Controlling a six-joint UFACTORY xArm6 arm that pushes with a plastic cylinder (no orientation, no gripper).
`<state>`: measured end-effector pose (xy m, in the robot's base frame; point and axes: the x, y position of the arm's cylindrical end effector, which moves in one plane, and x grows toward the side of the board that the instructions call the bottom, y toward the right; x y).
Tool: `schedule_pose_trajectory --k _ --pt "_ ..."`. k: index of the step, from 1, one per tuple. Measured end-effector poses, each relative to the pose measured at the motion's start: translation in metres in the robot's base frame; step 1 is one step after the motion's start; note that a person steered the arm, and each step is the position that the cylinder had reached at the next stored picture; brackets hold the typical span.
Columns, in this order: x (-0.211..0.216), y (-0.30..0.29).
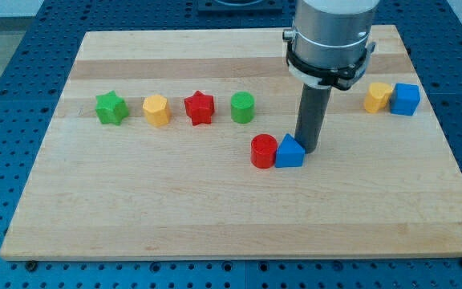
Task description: Push the cube vertical to the heart
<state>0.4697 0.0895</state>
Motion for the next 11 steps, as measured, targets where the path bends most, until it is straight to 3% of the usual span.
schedule_pose_trajectory --k 1,2,4,5,7,9,10,11 --pt "-0.001 0.000" --pt "-0.001 0.055" --pt "-0.033 0.245" --pt "-0.043 0.256" --pt "-0.111 0.222" --pt "-0.057 0.140" --pt "-0.034 0.137" --pt "-0.042 0.144"
